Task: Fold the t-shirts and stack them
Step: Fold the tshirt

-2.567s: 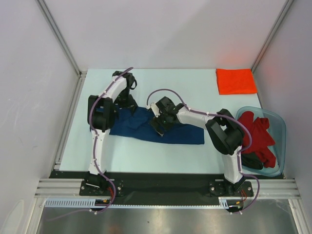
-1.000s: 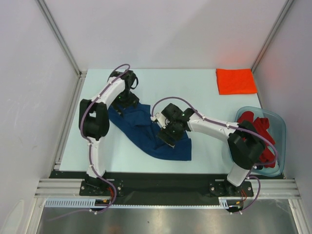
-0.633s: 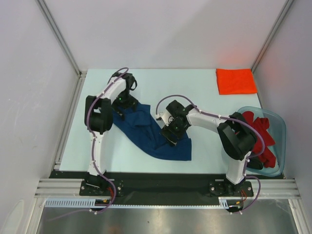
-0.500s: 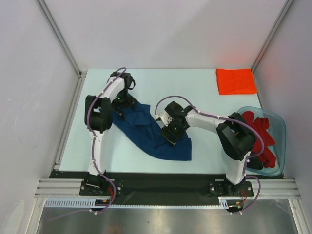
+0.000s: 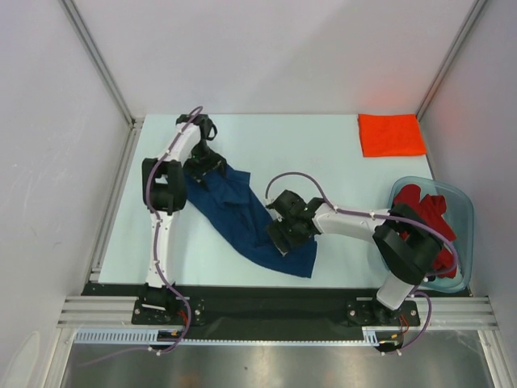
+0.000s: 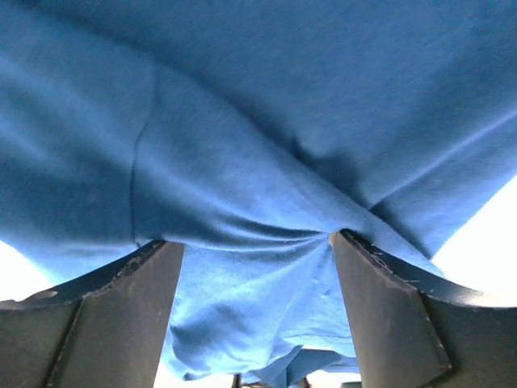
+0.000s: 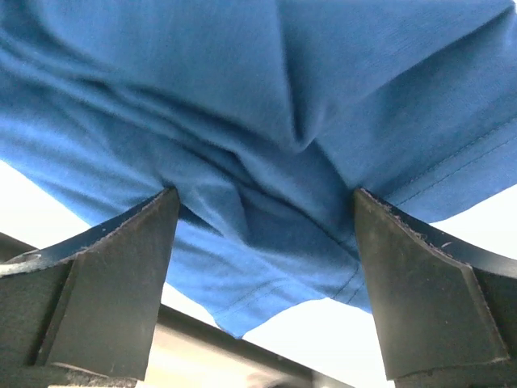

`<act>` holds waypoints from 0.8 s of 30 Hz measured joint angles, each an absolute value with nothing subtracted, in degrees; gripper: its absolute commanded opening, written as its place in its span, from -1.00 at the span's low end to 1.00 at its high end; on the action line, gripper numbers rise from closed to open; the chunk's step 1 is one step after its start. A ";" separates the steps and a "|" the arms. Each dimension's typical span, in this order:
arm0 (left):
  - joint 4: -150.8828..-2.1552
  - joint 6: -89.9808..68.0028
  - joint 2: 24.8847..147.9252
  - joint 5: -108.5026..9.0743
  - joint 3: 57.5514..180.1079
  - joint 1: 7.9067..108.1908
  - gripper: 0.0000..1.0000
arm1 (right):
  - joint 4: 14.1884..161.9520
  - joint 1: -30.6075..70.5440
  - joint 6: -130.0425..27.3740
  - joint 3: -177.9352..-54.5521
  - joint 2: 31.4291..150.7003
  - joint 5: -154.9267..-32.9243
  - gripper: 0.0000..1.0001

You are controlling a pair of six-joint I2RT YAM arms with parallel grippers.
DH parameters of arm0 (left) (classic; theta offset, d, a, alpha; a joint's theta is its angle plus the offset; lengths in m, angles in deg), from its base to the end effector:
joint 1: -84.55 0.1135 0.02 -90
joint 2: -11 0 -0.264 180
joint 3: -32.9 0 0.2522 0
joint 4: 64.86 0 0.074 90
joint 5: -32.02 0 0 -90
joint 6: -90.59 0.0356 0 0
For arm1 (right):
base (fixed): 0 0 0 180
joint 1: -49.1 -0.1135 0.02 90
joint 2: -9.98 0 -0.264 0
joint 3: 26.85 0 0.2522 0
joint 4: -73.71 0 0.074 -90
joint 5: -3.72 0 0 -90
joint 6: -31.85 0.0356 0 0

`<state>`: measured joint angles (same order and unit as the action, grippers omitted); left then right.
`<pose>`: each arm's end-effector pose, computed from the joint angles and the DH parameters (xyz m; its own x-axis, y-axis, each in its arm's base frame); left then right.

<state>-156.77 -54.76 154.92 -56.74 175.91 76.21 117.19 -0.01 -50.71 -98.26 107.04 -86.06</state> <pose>0.4750 -0.0704 0.1555 -0.6803 -0.7315 0.0458 -0.7311 0.6817 0.0282 0.2088 0.2409 0.1639 -0.7043 -0.6155 -0.3537 -0.6695 0.7416 0.0426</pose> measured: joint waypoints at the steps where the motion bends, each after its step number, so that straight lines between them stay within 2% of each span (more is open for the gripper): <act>1: -155.79 -54.15 155.00 -56.22 175.91 76.32 0.61 | 117.63 -0.75 -48.06 -98.10 106.78 -85.99 0.83; 5: -154.28 -51.37 155.75 -53.64 176.44 77.13 0.57 | 118.83 -5.58 -37.68 -97.36 105.55 -87.50 0.83; 9: -155.46 -49.45 156.86 -50.93 177.97 78.16 0.57 | 117.95 -12.18 -26.99 -96.64 104.57 -94.19 0.85; 14: -155.50 -46.83 157.15 -48.35 178.47 78.99 0.59 | 117.91 -17.82 -22.29 -100.36 104.72 -101.20 0.86; 21: -146.13 -41.01 153.82 -50.27 178.01 78.81 0.69 | 122.24 -12.33 -28.92 -111.07 104.44 -97.11 0.90; 24: -142.02 -38.13 148.23 -53.64 176.24 78.24 0.75 | 123.86 -7.79 -35.91 -113.25 104.18 -94.67 0.92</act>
